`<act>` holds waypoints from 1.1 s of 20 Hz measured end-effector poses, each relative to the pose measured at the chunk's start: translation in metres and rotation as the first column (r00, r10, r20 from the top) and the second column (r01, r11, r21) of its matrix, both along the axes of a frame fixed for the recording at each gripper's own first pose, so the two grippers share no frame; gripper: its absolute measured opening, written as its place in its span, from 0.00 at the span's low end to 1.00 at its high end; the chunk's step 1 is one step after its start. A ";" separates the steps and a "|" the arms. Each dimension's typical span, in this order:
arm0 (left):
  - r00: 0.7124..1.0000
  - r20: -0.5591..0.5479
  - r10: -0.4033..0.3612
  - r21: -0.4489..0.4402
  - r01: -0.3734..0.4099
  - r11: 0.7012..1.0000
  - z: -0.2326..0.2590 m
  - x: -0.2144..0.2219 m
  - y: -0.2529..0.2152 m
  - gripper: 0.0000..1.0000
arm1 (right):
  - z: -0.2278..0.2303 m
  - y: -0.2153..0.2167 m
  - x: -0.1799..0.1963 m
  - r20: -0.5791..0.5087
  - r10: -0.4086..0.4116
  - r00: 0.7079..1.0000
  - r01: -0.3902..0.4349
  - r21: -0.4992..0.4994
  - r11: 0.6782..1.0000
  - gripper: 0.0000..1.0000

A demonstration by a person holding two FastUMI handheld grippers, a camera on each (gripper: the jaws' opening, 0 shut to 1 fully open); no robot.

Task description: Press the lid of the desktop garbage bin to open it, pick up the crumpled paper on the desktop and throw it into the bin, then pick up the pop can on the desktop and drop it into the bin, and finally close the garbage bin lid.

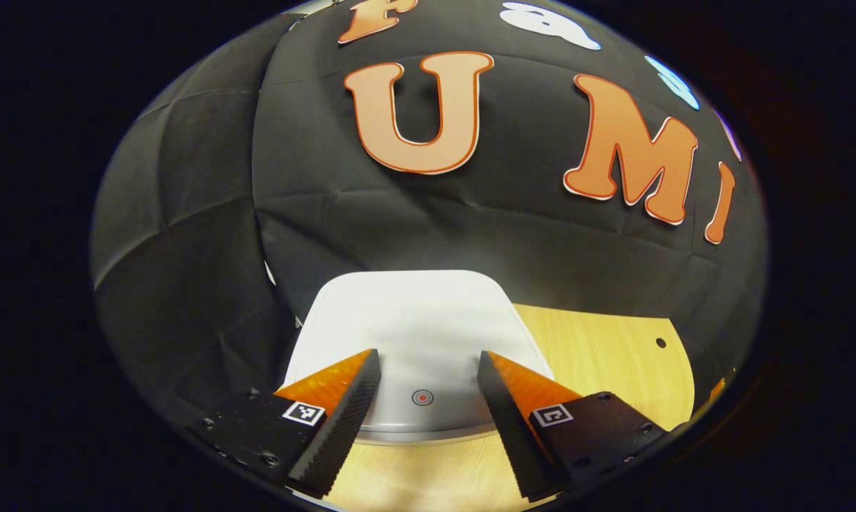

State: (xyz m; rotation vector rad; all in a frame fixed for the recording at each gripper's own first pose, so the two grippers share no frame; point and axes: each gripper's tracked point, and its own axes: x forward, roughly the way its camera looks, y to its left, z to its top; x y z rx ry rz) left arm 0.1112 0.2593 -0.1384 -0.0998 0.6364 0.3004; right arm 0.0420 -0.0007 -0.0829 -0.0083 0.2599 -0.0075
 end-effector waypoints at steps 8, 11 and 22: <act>1.000 -0.001 0.011 0.038 -0.011 0.999 0.007 0.002 -0.004 0.89 | 0.007 0.000 -0.002 0.015 0.008 1.000 -0.008 0.023 1.000 0.94; 0.997 0.065 0.033 0.020 -0.035 0.999 0.024 -0.003 -0.013 0.89 | 0.020 -0.005 -0.007 0.031 0.007 0.999 -0.008 0.021 1.000 0.94; 0.915 0.401 -0.053 0.092 0.018 0.996 0.107 -0.034 -0.088 0.90 | 0.042 -0.002 -0.002 0.066 0.032 0.997 -0.033 0.012 0.999 0.94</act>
